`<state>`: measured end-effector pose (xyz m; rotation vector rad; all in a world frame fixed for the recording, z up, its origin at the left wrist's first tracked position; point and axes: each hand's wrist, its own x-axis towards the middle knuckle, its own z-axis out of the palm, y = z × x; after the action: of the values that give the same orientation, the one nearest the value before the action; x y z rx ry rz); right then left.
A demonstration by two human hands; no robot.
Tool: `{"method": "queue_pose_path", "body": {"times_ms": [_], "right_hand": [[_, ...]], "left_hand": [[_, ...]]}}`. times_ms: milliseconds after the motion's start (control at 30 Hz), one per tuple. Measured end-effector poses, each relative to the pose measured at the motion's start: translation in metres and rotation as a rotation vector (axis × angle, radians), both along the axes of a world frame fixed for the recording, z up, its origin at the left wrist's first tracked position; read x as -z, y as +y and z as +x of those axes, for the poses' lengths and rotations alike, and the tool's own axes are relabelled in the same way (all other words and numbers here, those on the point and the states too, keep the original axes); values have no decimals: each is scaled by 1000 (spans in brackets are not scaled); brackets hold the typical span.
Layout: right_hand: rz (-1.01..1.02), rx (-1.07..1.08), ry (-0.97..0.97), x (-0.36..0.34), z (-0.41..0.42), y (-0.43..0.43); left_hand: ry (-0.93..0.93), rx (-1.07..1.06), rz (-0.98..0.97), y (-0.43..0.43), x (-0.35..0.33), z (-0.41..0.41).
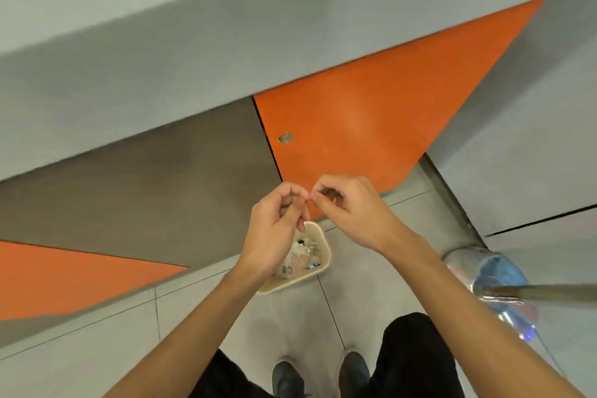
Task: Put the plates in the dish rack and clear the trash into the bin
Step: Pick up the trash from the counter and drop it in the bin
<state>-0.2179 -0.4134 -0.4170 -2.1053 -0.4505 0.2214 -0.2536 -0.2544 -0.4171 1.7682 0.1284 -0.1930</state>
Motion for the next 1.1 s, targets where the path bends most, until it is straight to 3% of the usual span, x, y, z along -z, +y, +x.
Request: {"method": "queue_pose_path", "body": {"times_ms": [233, 500, 867, 1100], "right_hand": [[9, 120, 75, -168, -50, -21], [-124, 126, 29, -287, -61, -42], [-385, 16, 67, -305, 37, -26], [-767, -69, 17, -296, 88, -7]], "left_hand": [[-65, 3, 199, -10, -183, -44], [-102, 112, 437, 4, -295, -55], [47, 420, 886, 30, -313, 62], [-20, 426, 1039, 51, -289, 110]]}}
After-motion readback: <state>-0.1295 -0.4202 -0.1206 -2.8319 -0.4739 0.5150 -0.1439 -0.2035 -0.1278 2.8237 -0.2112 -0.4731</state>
